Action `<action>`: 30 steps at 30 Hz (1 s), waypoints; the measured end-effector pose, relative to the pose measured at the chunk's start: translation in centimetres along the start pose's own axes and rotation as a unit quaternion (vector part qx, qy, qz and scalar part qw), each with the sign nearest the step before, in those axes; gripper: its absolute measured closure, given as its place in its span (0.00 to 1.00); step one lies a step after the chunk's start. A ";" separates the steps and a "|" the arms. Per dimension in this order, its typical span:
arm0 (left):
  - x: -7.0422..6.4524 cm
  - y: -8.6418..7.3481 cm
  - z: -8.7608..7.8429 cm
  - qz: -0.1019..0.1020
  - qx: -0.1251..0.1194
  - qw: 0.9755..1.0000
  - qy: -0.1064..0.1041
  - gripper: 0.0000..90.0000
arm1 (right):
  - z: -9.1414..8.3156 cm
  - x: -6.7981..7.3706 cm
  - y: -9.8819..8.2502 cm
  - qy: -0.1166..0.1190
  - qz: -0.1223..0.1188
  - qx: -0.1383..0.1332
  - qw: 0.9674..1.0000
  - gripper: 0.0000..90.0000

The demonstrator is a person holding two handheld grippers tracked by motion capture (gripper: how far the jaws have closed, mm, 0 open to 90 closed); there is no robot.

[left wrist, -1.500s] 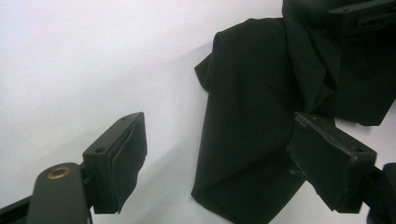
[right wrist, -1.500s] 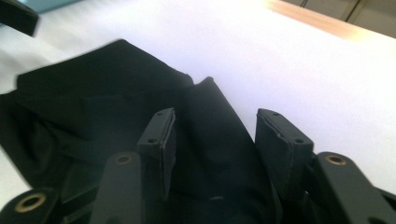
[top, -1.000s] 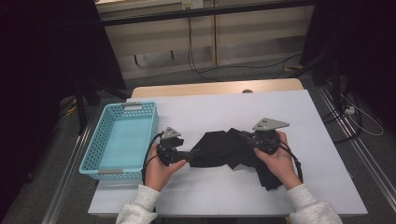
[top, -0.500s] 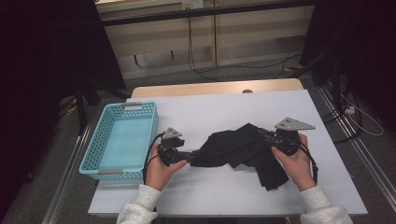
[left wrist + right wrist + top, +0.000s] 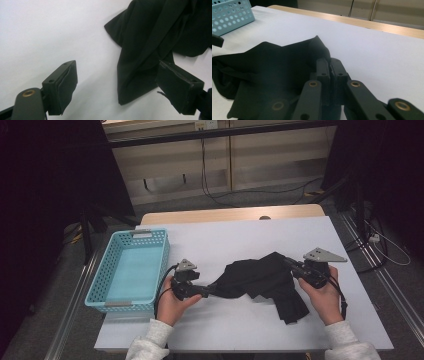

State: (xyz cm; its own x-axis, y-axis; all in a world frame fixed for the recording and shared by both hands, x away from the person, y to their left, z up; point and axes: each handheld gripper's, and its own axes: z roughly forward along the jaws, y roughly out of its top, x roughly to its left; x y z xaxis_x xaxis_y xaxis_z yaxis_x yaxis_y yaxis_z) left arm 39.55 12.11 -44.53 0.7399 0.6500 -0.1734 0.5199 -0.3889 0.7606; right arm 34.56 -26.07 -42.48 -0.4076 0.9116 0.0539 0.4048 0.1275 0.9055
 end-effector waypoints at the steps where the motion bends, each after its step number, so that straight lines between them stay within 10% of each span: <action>1: 0.0 -0.1 0.1 0.001 0.001 1.000 -0.001 0.21 | 0.0 -0.1 -0.1 -0.001 0.001 0.001 1.000 0.96; 30: -0.7 -0.3 1.4 0.005 0.039 0.998 -0.048 0.89 | -0.7 -1.4 -0.7 -0.024 0.011 -0.003 1.000 0.96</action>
State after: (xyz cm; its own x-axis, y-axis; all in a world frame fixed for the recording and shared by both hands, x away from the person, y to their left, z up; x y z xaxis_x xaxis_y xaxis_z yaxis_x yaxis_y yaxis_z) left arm 39.45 10.81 -45.52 0.7807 0.5822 -0.2271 0.5406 -0.4470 0.7127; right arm 34.29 -27.75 -42.91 -0.3583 0.9321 0.0537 0.4089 0.1050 0.9065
